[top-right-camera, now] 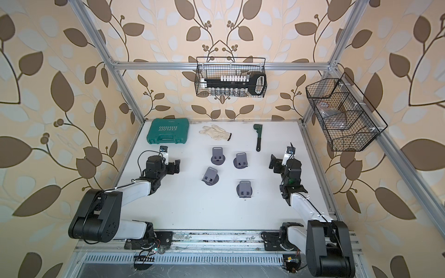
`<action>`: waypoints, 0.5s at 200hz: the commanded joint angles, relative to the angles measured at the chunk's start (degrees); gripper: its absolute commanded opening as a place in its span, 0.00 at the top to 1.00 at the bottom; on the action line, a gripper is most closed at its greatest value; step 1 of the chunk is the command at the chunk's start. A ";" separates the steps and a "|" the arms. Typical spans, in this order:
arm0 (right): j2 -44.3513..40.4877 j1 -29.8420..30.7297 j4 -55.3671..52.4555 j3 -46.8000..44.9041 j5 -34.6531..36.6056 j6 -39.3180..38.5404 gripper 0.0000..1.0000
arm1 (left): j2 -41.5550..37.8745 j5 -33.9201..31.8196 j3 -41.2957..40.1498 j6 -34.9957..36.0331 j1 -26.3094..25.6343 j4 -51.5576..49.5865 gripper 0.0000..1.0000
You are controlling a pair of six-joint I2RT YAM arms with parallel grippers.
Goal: Open the phone stand
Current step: Reset both arms
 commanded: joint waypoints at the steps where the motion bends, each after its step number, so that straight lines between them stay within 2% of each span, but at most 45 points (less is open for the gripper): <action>1: 3.13 -0.01 8.14 -0.80 -1.97 -1.57 0.02 | 2.03 -1.85 -2.26 -1.38 0.56 10.06 0.01; 18: 5.52 -0.01 9.69 -1.23 -2.58 -1.98 0.02 | 5.51 -1.82 -5.85 -1.82 1.26 18.69 0.01; 29: 8.32 -0.01 14.80 -2.80 -2.68 -1.96 0.02 | 4.72 -1.43 -4.17 -2.38 1.26 13.95 0.01; 51: 15.10 -0.01 21.23 -3.64 -4.02 -2.20 0.02 | 6.02 1.73 -2.59 -3.51 3.68 12.44 0.01; 63: 21.21 0.21 30.26 -4.09 -6.55 -3.21 0.02 | 5.73 1.89 -2.55 -3.48 3.71 12.10 0.01; 67: 20.94 0.38 28.78 -3.64 -7.26 -3.77 0.02 | 5.81 1.79 -2.50 -3.51 3.67 12.15 0.01; 76: 17.86 1.22 18.25 -1.09 -4.79 -3.86 0.02 | 5.75 1.78 -2.56 -3.48 3.71 12.05 0.01; 88: 20.63 1.96 21.25 -0.16 -3.88 -4.40 0.02 | 5.66 1.81 -2.58 -3.46 3.69 12.10 0.01; 100: 18.87 3.49 15.10 1.24 -1.90 -5.45 0.02 | 5.57 1.72 -2.67 -3.42 3.72 12.17 0.01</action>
